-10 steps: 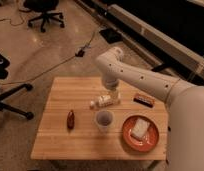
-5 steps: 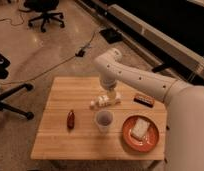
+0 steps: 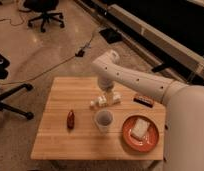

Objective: Stand the bottle upright

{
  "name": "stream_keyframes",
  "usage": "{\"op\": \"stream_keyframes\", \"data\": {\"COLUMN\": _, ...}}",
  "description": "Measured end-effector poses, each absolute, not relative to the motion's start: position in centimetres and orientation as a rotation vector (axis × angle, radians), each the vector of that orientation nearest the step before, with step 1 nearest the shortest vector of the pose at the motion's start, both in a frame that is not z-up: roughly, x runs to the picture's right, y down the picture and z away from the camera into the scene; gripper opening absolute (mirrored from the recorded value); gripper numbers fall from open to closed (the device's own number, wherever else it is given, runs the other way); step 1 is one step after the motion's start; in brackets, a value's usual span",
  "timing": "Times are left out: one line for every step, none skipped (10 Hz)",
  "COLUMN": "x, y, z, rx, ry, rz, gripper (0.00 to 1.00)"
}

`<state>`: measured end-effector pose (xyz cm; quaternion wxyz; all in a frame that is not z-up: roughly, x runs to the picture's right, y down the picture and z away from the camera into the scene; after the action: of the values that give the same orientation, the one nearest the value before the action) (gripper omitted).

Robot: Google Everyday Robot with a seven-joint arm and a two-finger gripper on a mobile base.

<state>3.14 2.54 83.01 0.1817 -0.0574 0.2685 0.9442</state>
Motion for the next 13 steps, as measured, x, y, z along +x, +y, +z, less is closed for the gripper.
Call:
{"op": "stream_keyframes", "data": {"x": 3.1, "y": 2.7, "z": 83.2, "rx": -0.165, "ry": 0.755, "rz": 2.676, "gripper": 0.80}}
{"op": "stream_keyframes", "data": {"x": 2.7, "y": 2.7, "z": 83.4, "rx": -0.171, "ry": 0.749, "rz": 2.677, "gripper": 0.80}}
{"op": "stream_keyframes", "data": {"x": 2.5, "y": 2.6, "z": 83.4, "rx": -0.173, "ry": 0.745, "rz": 2.683, "gripper": 0.80}}
{"op": "stream_keyframes", "data": {"x": 2.3, "y": 2.6, "z": 83.5, "rx": -0.174, "ry": 0.741, "rz": 2.691, "gripper": 0.80}}
{"op": "stream_keyframes", "data": {"x": 2.0, "y": 2.9, "z": 83.8, "rx": -0.178, "ry": 0.738, "rz": 2.697, "gripper": 0.80}}
{"op": "stream_keyframes", "data": {"x": 2.1, "y": 3.1, "z": 84.1, "rx": -0.180, "ry": 0.736, "rz": 2.702, "gripper": 0.80}}
{"op": "stream_keyframes", "data": {"x": 2.3, "y": 3.0, "z": 84.2, "rx": -0.181, "ry": 0.733, "rz": 2.712, "gripper": 0.80}}
{"op": "stream_keyframes", "data": {"x": 2.1, "y": 2.9, "z": 84.2, "rx": -0.186, "ry": 0.732, "rz": 2.715, "gripper": 0.80}}
{"op": "stream_keyframes", "data": {"x": 1.9, "y": 2.9, "z": 84.2, "rx": -0.188, "ry": 0.730, "rz": 2.717, "gripper": 0.80}}
{"op": "stream_keyframes", "data": {"x": 1.7, "y": 2.9, "z": 84.3, "rx": -0.193, "ry": 0.727, "rz": 2.725, "gripper": 0.80}}
{"op": "stream_keyframes", "data": {"x": 1.7, "y": 2.9, "z": 84.5, "rx": -0.195, "ry": 0.726, "rz": 2.731, "gripper": 0.80}}
{"op": "stream_keyframes", "data": {"x": 1.6, "y": 3.0, "z": 84.6, "rx": -0.198, "ry": 0.725, "rz": 2.736, "gripper": 0.80}}
{"op": "stream_keyframes", "data": {"x": 1.6, "y": 3.0, "z": 84.7, "rx": -0.199, "ry": 0.724, "rz": 2.742, "gripper": 0.80}}
